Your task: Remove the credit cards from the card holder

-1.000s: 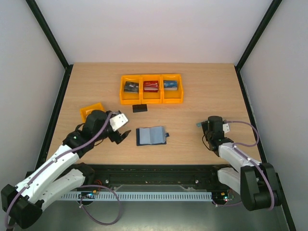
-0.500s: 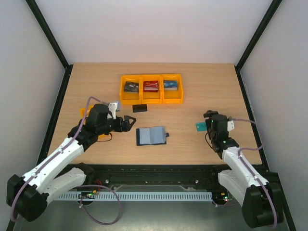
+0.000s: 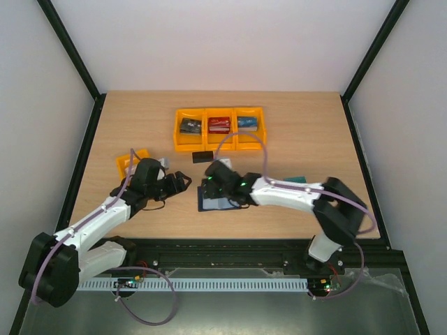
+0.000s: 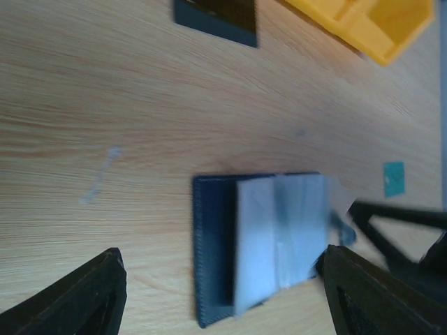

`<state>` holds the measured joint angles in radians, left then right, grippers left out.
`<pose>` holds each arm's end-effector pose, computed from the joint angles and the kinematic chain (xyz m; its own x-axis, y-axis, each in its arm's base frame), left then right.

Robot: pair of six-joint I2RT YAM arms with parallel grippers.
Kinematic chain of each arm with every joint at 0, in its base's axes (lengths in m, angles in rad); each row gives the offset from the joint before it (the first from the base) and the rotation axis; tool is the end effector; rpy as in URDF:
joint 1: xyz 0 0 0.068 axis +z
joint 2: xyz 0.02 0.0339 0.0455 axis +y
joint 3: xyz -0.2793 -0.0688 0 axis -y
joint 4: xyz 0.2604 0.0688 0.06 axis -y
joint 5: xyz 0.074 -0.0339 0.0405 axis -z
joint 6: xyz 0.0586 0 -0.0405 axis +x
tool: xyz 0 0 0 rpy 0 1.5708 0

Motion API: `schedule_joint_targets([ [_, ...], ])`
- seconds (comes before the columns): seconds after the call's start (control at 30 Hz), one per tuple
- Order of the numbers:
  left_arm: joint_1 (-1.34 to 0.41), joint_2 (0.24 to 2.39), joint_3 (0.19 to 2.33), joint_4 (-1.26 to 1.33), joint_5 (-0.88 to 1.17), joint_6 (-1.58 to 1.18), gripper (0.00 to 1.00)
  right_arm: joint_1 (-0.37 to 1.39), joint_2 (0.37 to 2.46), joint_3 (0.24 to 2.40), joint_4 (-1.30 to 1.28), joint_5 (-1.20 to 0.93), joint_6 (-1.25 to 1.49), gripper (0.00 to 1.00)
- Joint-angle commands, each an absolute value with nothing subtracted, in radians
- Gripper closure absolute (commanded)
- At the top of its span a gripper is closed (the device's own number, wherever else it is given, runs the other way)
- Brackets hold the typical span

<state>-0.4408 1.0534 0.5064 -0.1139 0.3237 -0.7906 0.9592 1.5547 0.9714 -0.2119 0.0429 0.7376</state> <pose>0.2071 -0.1183 0.1925 -0.8394 -0.3491 -0.4165 0.0497 0.7139 -0.6985 0.2080 0.2922 0.2048 -0.8419 -0.0303 -0.5388 -0.3169 0.8359 0.4482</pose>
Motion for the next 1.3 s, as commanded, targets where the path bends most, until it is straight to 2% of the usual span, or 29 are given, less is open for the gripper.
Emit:
schedule_joint_targets([
  [0.0, -0.405, 1.037, 0.466, -0.146, 0.243, -0.819, 0.22, 1.045, 1.731, 1.093, -0.347, 0.054, 0.610, 0.14],
  [0.13, -0.391, 1.015, 0.442, -0.150, 0.236, -0.824, 0.23, 1.073, 1.877, 1.162, -0.413, 0.082, 0.598, 0.12],
  [0.2, -0.387, 1.012, 0.436, -0.145, 0.235, -0.822, 0.23, 1.074, 1.919, 1.152, -0.413, 0.070, 0.601, 0.15],
  [0.23, -0.385, 1.012, 0.435, -0.142, 0.236, -0.821, 0.23, 1.074, 1.934, 1.145, -0.413, 0.072, 0.605, 0.21],
  [0.4, -0.385, 1.012, 0.432, -0.124, 0.247, -0.816, 0.24, 1.069, 1.937, 1.121, -0.401, 0.110, 0.622, 0.66],
  [0.53, -0.385, 1.011, 0.427, -0.085, 0.288, -0.804, 0.25, 1.053, 1.888, 1.118, -0.378, 0.110, 0.620, 0.93],
  [0.57, -0.385, 1.008, 0.425, -0.068, 0.302, -0.800, 0.25, 1.045, 1.873, 1.118, -0.368, 0.097, 0.618, 0.98],
  [0.67, -0.385, 1.003, 0.404, 0.013, 0.373, -0.788, 0.24, 1.009, 1.812, 1.104, -0.317, 0.006, 0.603, 0.98],
  [0.9, -0.386, 0.988, 0.356, 0.191, 0.518, -0.787, 0.04, 0.886, 1.569, 0.931, 0.026, -0.385, 0.626, 0.99],
  [1.03, -0.387, 1.000, 0.343, 0.191, 0.510, -0.784, 0.01, 0.880, 1.526, 0.894, 0.135, -0.523, 0.616, 0.98],
  [1.27, -0.385, 0.984, 0.313, 0.213, 0.522, -0.783, 0.01, 0.879, 1.433, 0.866, 0.202, -0.575, 0.576, 0.98],
])
